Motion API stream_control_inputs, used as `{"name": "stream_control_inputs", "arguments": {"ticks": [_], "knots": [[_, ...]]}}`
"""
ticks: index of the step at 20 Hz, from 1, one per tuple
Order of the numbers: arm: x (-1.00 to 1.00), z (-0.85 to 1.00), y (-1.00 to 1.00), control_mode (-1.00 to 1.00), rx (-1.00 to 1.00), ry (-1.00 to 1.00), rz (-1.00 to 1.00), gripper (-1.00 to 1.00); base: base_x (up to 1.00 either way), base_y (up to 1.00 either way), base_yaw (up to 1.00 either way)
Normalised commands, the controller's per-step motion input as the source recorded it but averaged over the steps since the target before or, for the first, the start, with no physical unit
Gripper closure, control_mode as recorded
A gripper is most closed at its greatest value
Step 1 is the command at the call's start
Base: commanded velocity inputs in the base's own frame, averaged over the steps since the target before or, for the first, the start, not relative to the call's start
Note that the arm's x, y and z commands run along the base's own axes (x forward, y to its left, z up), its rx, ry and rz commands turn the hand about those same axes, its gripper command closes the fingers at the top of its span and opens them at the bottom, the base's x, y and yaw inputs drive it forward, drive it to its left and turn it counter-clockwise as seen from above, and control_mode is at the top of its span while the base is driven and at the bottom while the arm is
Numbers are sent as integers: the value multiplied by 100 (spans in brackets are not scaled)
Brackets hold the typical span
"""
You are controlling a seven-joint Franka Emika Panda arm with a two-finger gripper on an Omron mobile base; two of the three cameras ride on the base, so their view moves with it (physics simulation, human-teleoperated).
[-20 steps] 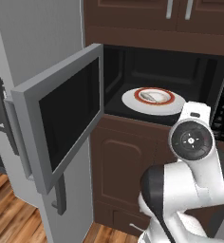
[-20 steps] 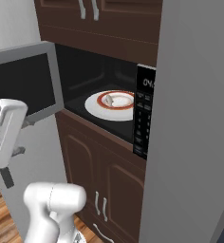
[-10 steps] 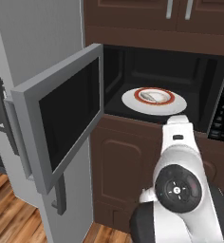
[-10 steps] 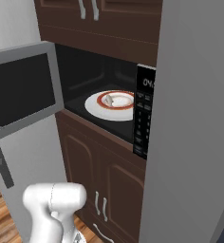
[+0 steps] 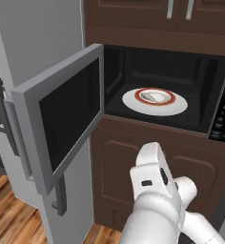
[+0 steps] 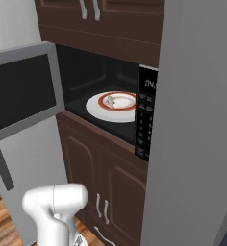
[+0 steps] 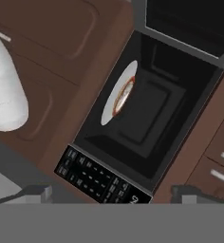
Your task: Transport the fish from the fridge to the microwave and turn on the microwave.
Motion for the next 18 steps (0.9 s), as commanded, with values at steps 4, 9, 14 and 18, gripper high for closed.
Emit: {"name": "stream_control_inputs", "arguments": {"ticks": [4,9,14,18], "knots": [[-13,-69,5,-100,-28,-21,15,-100,0,0,0],[0,-63,0,-100,-21,-12,14,-100,0,0,0],[0,-55,8,-100,-17,-2,11,-100,0,0,0],[0,-47,19,-100,-15,0,6,-100,0,0,0]]}}
